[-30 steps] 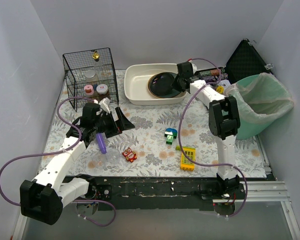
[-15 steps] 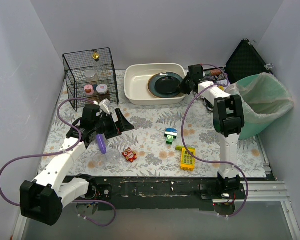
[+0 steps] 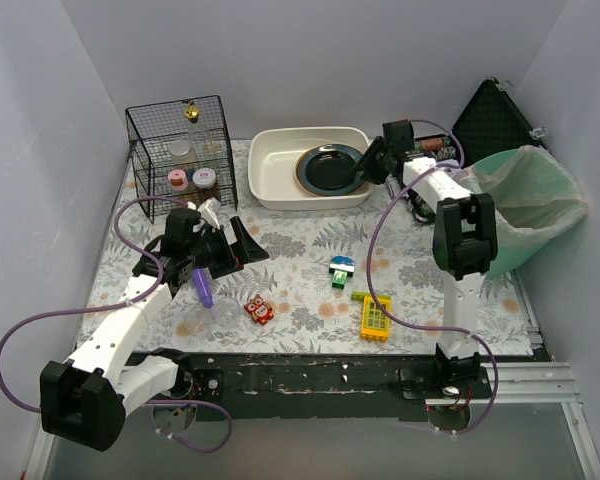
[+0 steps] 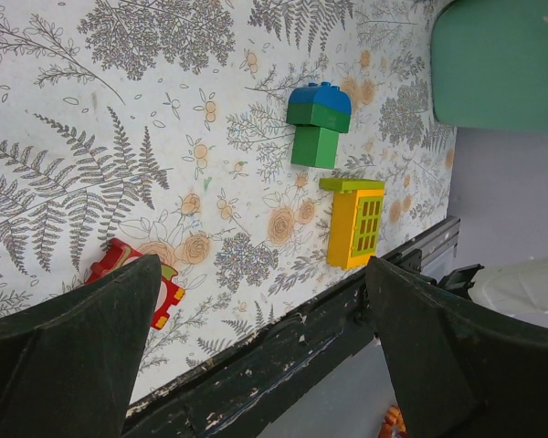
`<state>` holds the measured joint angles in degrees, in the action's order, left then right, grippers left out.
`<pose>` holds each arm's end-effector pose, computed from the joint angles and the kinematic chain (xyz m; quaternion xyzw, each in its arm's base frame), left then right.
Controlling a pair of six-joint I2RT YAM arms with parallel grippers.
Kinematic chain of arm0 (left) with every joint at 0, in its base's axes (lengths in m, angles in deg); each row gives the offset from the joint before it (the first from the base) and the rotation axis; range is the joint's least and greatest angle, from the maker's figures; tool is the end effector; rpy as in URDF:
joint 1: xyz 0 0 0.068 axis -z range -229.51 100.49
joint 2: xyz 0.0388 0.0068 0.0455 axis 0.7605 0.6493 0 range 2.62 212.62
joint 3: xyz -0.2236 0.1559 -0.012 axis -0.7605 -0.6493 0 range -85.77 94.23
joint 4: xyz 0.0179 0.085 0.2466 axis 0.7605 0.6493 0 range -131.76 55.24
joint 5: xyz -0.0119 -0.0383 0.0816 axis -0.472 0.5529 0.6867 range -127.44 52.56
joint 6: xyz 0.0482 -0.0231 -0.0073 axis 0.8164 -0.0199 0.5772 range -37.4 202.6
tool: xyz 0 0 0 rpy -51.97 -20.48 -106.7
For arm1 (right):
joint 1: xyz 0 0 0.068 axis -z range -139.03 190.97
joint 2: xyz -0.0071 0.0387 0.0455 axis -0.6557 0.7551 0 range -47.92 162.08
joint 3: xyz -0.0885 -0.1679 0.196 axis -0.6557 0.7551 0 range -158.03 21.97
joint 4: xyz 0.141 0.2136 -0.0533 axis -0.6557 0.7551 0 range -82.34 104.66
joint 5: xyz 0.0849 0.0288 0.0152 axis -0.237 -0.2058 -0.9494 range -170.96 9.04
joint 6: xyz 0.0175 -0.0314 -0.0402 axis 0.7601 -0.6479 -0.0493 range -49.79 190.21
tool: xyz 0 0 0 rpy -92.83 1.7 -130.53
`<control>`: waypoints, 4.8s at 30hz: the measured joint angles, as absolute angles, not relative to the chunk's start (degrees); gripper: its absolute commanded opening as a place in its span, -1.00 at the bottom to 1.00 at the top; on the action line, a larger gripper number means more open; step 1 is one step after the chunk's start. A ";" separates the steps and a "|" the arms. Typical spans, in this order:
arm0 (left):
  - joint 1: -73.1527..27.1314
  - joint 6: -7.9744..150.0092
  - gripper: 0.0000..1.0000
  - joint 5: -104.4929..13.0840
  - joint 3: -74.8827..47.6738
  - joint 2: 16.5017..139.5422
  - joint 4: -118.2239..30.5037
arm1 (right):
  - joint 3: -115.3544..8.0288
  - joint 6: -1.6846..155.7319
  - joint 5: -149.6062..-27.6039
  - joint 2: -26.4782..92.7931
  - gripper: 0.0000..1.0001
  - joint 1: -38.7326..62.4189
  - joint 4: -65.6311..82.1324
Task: Clear the kitchen counter
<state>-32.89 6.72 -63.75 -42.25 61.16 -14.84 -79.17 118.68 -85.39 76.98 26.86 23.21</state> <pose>0.1998 -0.0761 0.2623 -0.3592 0.8189 -0.4302 0.1241 0.4883 0.1256 0.2168 0.2509 0.8677 0.2520 0.3474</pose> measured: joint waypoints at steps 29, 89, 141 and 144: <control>-45.89 7.14 0.94 -60.10 -37.59 63.87 -14.34 | -40.31 107.95 -83.14 22.88 -0.13 -5.60 29.02; -52.30 8.62 0.95 -60.67 -42.25 56.42 -10.42 | -63.83 118.06 -77.94 67.69 -0.85 -28.11 25.35; -38.77 -31.68 0.93 -81.43 -59.73 53.88 -72.17 | -16.66 149.43 -106.66 29.48 -0.97 -2.14 -41.40; -38.66 -31.88 0.94 -81.47 -60.63 53.88 -75.69 | -15.76 149.84 -106.59 29.48 -0.97 -1.92 -41.97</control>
